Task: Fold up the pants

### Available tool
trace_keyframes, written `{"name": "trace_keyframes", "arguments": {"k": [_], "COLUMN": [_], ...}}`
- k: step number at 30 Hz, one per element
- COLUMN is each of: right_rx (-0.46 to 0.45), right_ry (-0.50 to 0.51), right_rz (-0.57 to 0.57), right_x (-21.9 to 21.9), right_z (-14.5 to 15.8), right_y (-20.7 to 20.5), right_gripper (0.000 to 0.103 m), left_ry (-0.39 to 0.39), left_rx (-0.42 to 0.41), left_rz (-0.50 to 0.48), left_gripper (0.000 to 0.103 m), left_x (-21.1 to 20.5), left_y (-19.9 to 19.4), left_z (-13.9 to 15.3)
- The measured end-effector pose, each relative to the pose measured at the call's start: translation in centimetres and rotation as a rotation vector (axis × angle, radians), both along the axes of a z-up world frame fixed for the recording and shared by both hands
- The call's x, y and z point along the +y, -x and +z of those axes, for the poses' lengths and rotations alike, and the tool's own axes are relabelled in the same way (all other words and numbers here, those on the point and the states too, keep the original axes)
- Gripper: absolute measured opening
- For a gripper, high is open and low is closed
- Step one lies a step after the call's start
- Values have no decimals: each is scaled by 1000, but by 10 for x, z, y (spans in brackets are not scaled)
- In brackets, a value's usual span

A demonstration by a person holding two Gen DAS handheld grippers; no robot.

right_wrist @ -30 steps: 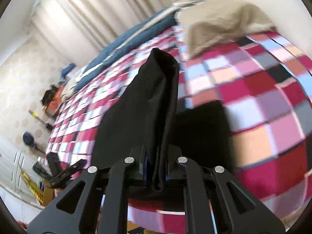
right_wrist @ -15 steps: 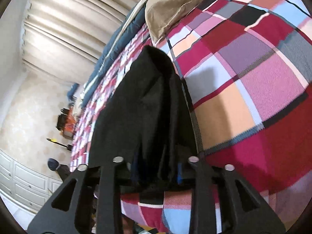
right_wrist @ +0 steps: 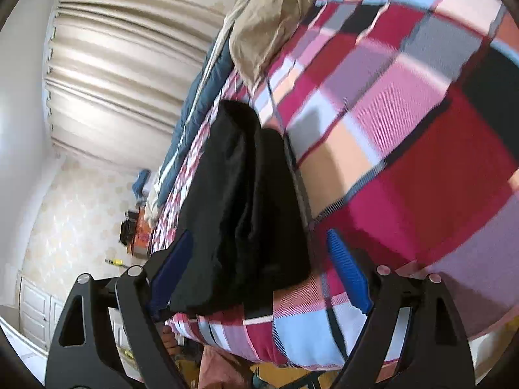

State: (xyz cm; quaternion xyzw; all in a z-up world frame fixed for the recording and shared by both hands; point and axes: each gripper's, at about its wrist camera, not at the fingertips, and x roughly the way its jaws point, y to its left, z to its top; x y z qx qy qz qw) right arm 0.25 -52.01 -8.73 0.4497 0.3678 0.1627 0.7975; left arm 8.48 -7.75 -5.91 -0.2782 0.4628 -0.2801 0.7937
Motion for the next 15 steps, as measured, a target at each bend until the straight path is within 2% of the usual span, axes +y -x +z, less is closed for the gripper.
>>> {"name": "trace_keyframes", "arguments": {"k": [4, 7, 10, 15], "right_rx": [-4, -7, -3, -6], "right_ry": [27, 32, 47, 91], "right_rz": [39, 49, 57, 77], "right_x": [15, 21, 28, 37], "right_z": [-2, -1, -2, 1], "right_y": [-10, -18, -21, -18], "right_gripper": [84, 89, 89, 90], "left_ry": [40, 43, 58, 199], "left_rx": [31, 30, 31, 104], "left_rz": [-34, -31, -30, -69], "left_gripper": [97, 97, 97, 97], "left_x": [-18, -27, -33, -43], "left_y": [-4, -8, -12, -18], "left_z": [-6, -7, -5, -13]}}
